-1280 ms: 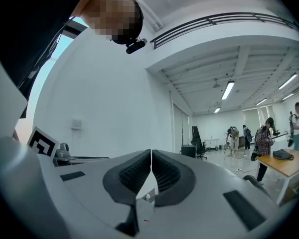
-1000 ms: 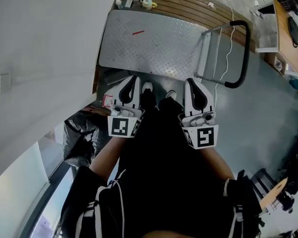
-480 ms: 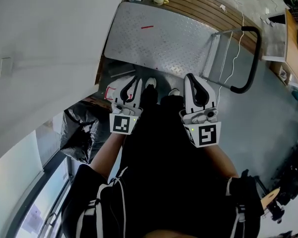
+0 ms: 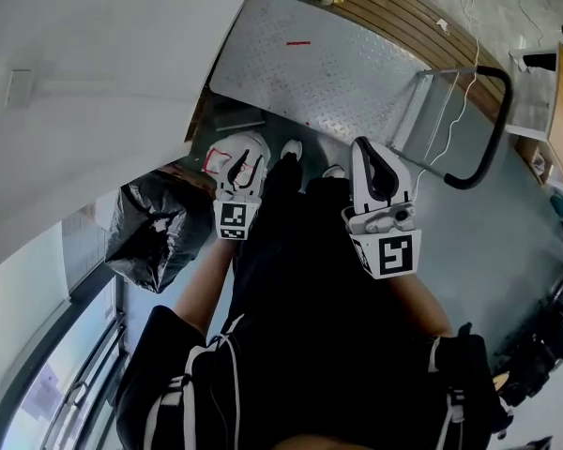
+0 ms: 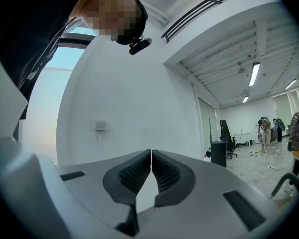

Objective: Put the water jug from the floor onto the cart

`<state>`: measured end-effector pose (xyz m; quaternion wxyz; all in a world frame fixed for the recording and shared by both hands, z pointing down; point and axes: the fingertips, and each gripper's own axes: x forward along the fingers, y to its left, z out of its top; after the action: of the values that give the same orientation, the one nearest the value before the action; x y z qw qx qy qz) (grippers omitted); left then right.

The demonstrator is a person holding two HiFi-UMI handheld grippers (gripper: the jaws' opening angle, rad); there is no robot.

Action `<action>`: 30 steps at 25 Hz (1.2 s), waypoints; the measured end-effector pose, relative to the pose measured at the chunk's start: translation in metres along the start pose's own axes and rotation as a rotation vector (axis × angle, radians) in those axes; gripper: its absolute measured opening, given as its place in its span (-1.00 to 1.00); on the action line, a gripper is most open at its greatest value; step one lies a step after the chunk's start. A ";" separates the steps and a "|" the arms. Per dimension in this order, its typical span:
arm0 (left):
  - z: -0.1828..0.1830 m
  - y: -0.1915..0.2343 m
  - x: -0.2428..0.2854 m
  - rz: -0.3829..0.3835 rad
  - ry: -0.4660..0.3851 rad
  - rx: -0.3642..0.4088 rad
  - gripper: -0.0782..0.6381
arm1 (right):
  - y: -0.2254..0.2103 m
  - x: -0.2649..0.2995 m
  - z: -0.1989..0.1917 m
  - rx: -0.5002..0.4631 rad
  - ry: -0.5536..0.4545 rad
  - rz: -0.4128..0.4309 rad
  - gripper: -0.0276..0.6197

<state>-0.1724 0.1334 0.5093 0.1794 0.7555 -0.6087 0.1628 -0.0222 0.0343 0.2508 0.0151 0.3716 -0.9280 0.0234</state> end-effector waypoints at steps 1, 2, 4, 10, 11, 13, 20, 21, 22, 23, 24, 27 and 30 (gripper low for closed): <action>-0.020 0.006 -0.002 0.026 0.048 -0.045 -0.46 | 0.002 0.001 -0.001 0.010 0.006 0.007 -0.85; -0.037 0.014 -0.005 0.054 0.092 -0.102 -0.46 | 0.005 0.003 -0.001 0.018 0.011 0.015 -0.85; -0.062 0.032 -0.010 0.109 0.158 -0.194 -0.44 | 0.012 0.005 0.000 0.018 0.015 0.033 -0.85; -0.121 0.046 -0.006 0.111 0.285 -0.179 -0.43 | 0.025 0.010 -0.004 -0.025 0.041 0.080 -0.85; -0.131 0.046 -0.005 0.101 0.310 -0.177 -0.43 | 0.026 0.013 -0.004 -0.029 0.041 0.085 -0.85; -0.153 0.042 -0.003 0.078 0.372 -0.184 -0.43 | 0.028 0.018 -0.004 -0.031 0.038 0.088 -0.85; -0.228 0.028 -0.007 0.029 0.545 -0.241 -0.39 | 0.041 0.034 -0.011 -0.036 0.047 0.110 -0.85; -0.237 0.028 -0.009 0.035 0.564 -0.260 -0.37 | 0.041 0.034 -0.014 -0.032 0.059 0.109 -0.85; -0.245 0.028 -0.010 0.037 0.584 -0.270 -0.35 | 0.040 0.034 -0.018 -0.028 0.069 0.105 -0.85; -0.254 0.029 -0.011 0.035 0.604 -0.269 -0.34 | 0.039 0.034 -0.021 -0.024 0.076 0.099 -0.85; -0.264 0.030 -0.010 0.028 0.623 -0.262 -0.34 | 0.038 0.036 -0.023 -0.021 0.082 0.095 -0.85; -0.286 0.032 -0.006 0.002 0.671 -0.239 -0.32 | 0.043 0.044 -0.028 -0.016 0.088 0.102 -0.85; -0.295 0.032 -0.005 0.004 0.708 -0.244 -0.32 | 0.057 0.054 -0.031 -0.016 0.067 0.137 -0.85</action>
<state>-0.2130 0.2695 0.7698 0.4673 0.6242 -0.5254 0.3406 -0.1006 0.0397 0.2820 0.0476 0.3059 -0.9504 0.0293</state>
